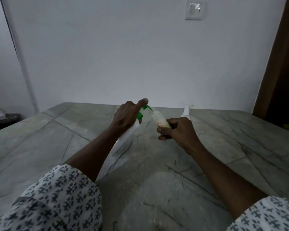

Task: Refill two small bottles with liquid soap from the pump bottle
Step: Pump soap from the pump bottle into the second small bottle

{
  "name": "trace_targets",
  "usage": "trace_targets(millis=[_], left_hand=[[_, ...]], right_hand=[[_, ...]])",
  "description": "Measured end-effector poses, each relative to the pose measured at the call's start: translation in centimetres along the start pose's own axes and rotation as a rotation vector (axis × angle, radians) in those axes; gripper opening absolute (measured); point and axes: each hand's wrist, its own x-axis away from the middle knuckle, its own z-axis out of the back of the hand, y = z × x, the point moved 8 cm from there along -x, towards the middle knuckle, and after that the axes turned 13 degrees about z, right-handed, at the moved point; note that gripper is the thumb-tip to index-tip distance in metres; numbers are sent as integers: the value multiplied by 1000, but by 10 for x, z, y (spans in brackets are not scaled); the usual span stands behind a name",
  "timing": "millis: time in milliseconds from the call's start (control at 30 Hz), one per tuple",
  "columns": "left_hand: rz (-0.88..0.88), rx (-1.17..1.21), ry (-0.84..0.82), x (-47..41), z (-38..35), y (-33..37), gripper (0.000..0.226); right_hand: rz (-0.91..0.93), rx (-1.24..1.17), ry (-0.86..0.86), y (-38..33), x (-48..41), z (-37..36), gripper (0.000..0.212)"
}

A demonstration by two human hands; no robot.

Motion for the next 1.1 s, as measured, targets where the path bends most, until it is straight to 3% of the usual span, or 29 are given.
trace_targets(millis=[267,533,833,1100], left_hand=[[-148,-108,30,3,0,7,48],[7,-115,67,-1,-1,0,79],[-34,-110,114,4,3,5,57],[-21,-80,56,1,0,3,69]], right_hand=[[1,25,-48,4,1,-5,41],[-13,20,-3,2,0,0,38],[-16,32,-36,3,1,-3,41],[-21,0,-6,1,0,0,38]])
